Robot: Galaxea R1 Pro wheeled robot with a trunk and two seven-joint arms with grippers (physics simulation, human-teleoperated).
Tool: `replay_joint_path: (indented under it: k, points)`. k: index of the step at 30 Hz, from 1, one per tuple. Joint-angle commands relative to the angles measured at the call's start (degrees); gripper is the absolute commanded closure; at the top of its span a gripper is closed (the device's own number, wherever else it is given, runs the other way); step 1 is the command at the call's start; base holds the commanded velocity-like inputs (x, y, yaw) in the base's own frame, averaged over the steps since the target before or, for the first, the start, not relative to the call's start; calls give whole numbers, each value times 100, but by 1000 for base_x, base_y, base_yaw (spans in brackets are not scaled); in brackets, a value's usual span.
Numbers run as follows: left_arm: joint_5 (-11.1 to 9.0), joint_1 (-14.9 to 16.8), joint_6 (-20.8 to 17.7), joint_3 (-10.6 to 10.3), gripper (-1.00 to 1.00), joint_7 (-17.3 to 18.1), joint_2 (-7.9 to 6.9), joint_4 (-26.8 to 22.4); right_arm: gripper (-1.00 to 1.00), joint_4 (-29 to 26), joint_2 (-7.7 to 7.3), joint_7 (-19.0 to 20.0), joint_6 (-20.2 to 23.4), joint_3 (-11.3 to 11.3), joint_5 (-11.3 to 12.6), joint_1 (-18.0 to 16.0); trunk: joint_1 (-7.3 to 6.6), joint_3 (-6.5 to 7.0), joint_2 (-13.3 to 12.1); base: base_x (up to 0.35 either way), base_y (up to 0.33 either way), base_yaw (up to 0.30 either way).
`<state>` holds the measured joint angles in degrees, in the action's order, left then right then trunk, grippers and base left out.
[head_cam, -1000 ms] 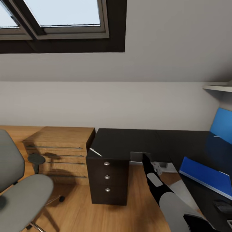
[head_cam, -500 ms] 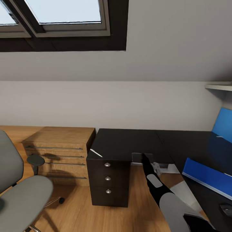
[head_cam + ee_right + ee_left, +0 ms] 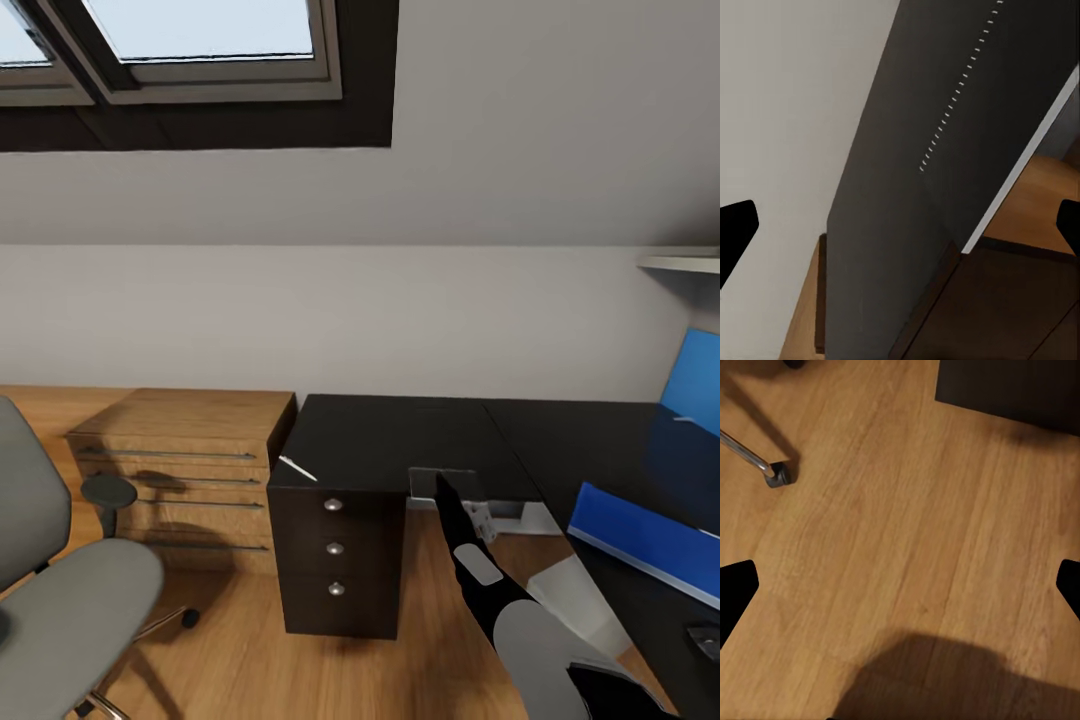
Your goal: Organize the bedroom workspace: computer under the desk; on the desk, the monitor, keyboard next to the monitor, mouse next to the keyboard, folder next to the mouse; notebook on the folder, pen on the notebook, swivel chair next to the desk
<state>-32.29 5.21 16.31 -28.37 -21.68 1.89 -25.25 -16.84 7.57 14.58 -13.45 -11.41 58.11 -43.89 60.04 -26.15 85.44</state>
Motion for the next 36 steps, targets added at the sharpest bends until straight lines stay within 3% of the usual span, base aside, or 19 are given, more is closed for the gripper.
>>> replay_joint_path:
  k: [1,9,13,15,19,21,22,26,30,36]
  points:
    - [-48,6,29,-51,-100,-38,-4,1,-100,11,1,45,-13,-7,60,-5,22,-25,45,0,0,0]
    - [-57,6,20,-44,-100,-11,-22,-14,-100,76,-46,37,21,-11,49,-5,198,-168,366,0,0,0]
    - [-71,6,-95,-22,-100,4,-63,-483,-100,127,-134,28,455,-15,57,-5,286,-240,526,0,0,0]
    - [-74,6,-509,3,-100,-6,-109,-1054,-100,132,-192,23,750,-20,60,-5,330,-276,607,0,0,0]
    - [-75,6,-1977,120,-100,-37,-253,-2266,-100,132,-228,20,953,-26,65,-5,418,-348,767,0,0,0]
    - [-74,6,-2914,451,-100,-109,-295,-3274,-100,127,-247,18,998,-31,67,-5,462,-384,847,0,0,0]
    - [-83,6,-4122,841,-100,-471,-289,-4643,-100,116,-354,18,1052,-40,72,-5,484,-402,887,0,0,0]
    - [-155,6,-4703,930,-100,-771,-99,-5493,-100,97,-404,32,1158,-40,69,-5,549,-456,1008,0,0,0]
    - [-178,6,-4788,900,-100,-808,-13,-5701,-100,94,-420,36,1175,-43,69,-5,549,-456,1008,0,0,0]
    - [-186,6,-4775,863,-100,-805,-74,-5702,-100,107,-482,26,1183,-135,68,-5,549,-456,1008,0,0,0]
